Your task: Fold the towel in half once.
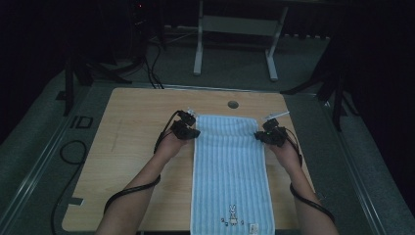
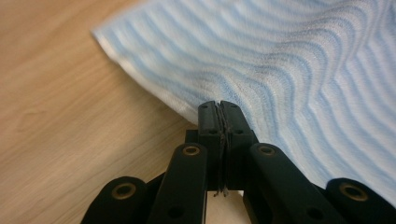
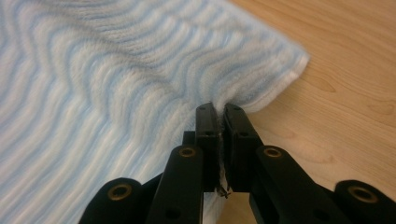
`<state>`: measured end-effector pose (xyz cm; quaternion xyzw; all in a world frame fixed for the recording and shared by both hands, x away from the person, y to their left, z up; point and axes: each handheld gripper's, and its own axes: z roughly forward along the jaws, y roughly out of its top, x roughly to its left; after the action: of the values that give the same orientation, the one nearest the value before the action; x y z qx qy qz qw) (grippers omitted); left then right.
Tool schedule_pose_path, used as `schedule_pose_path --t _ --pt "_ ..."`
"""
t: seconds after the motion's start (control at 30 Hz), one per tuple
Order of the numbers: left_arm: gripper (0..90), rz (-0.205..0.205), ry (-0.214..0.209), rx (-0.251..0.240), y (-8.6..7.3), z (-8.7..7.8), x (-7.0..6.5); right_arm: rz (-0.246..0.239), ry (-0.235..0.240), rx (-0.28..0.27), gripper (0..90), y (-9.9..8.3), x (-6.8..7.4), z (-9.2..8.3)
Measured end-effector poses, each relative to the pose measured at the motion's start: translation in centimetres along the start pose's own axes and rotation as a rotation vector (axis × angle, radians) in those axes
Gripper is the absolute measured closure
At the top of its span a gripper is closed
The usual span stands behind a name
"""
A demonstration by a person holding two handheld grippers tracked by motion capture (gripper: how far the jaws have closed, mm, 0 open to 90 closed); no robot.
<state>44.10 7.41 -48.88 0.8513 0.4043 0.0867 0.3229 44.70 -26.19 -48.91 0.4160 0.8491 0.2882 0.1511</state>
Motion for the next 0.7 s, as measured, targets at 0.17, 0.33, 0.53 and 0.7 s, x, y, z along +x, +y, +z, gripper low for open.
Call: schedule_pose_path --t 0.17,0.33,0.53,0.7 --pt "88.1 0.035 -0.044 -0.038 -1.2 -2.7 -1.1 -0.053 0.047 -0.039 84.1 -1.0 1.2 -3.2" --pt "88.0 0.096 -0.054 -0.039 -3.0 -4.5 -3.5 -0.070 0.086 -0.066 84.1 -2.9 2.2 -5.4" --pt "87.9 0.146 -0.093 -0.039 -6.6 -6.3 -7.0 -0.100 0.121 -0.065 81.9 -7.1 4.6 -7.1" --pt "87.8 0.151 -0.132 0.021 -9.4 -5.8 -8.2 -0.089 0.136 -0.031 80.1 -10.9 6.0 -7.7"
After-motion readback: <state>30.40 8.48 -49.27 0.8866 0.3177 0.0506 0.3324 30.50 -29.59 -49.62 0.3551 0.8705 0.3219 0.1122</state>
